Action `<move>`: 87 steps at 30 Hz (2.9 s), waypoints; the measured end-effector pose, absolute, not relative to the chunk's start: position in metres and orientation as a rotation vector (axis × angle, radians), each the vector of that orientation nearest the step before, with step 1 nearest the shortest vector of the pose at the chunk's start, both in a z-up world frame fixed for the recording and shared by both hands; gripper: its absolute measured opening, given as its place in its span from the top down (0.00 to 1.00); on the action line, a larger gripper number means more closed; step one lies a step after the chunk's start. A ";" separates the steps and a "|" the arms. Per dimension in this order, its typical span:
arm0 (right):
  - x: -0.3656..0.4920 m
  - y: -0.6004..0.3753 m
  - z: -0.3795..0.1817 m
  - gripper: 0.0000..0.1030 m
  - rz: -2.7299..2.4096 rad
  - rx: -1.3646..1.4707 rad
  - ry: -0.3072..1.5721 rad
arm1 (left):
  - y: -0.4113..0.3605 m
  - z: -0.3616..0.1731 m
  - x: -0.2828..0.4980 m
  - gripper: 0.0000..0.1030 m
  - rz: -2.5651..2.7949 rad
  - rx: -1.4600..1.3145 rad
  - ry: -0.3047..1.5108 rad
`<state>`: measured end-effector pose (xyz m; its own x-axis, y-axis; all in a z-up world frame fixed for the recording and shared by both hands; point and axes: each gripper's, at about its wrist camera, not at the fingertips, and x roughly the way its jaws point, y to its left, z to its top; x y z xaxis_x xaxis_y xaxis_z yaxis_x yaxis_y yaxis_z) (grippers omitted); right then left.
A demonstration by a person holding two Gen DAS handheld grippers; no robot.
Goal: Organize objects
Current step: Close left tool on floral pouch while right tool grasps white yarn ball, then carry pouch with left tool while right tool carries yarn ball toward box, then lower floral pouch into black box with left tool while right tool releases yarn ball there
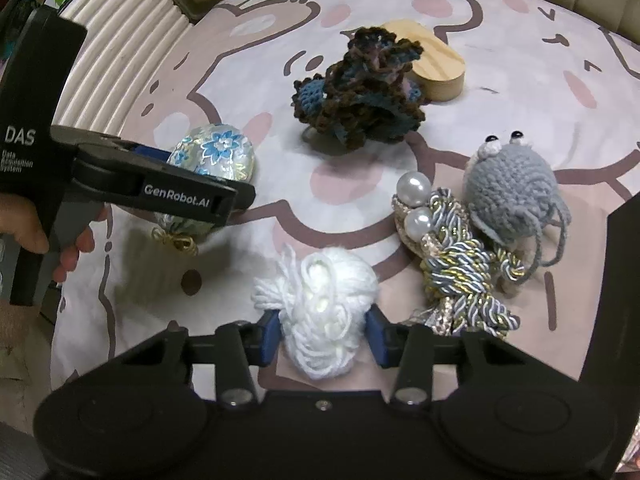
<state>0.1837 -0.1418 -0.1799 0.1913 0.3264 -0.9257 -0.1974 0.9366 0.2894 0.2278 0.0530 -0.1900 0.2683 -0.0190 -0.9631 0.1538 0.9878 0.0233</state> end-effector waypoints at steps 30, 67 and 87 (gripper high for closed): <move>0.151 -0.197 -0.080 0.58 0.140 0.189 1.006 | 0.024 -0.066 0.168 0.18 -0.106 -0.017 1.034; 0.117 -0.331 -0.074 0.58 -0.120 0.367 0.833 | -0.106 -0.037 0.171 0.18 -0.326 -0.034 0.867; 0.140 -0.349 -0.124 0.50 -0.104 0.460 0.936 | -0.182 -0.045 0.194 0.18 -0.513 -0.062 0.781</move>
